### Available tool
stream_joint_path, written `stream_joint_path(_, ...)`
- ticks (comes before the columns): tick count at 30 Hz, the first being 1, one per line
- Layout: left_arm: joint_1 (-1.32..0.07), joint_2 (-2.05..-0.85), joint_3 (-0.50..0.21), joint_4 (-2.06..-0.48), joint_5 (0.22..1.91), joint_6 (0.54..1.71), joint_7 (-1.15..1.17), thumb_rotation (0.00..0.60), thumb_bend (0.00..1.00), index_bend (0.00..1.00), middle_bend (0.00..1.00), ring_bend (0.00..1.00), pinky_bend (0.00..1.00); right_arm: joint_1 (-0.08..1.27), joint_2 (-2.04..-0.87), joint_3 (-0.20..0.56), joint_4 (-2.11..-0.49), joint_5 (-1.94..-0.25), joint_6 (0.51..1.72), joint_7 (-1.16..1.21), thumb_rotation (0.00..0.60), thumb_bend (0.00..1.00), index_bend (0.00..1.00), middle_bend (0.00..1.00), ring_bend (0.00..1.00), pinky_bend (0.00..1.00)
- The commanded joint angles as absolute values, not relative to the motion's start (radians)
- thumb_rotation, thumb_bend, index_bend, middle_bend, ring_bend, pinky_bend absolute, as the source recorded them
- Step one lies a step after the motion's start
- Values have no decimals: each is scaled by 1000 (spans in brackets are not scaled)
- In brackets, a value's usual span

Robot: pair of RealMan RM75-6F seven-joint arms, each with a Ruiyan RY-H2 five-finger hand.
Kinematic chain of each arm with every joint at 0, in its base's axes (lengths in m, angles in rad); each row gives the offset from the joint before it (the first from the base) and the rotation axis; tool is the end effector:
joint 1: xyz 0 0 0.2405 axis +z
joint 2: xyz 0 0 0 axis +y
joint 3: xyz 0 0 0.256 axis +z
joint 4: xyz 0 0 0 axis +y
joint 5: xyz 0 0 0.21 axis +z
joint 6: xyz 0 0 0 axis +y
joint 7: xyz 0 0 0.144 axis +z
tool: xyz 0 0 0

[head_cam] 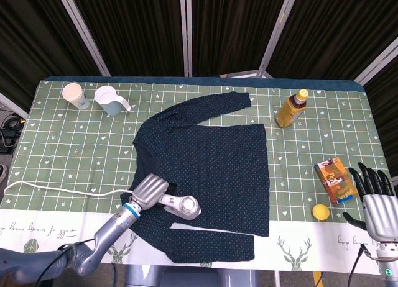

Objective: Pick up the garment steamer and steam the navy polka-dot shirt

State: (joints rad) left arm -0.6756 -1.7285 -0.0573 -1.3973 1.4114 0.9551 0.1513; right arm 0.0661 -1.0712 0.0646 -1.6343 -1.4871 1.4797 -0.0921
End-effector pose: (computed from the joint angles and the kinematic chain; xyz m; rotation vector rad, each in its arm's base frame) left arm -0.1336 0.2766 -0.0855 -2.1068 -1.0299 -1.0643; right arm -0.3141 -0.1782 0.1745 1.3951 -0.8234 0.8067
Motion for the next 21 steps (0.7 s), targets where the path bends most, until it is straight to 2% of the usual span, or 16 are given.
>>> stream_joint_path(1, -681, -1735, -60, -1410, 1409, 954, 167, 600, 633, 971, 832, 751, 985, 66, -1071, 65, -1633, -1487, 1480, -92, 600, 0, 0, 0, 0, 0)
stream_joint_path(21, -658, -1713, -43, -1372, 1394, 964, 134, 600, 633, 971, 832, 751, 985, 66, -1076, 63, -1635, -1490, 1482, -107, 600, 0, 0, 0, 0, 0)
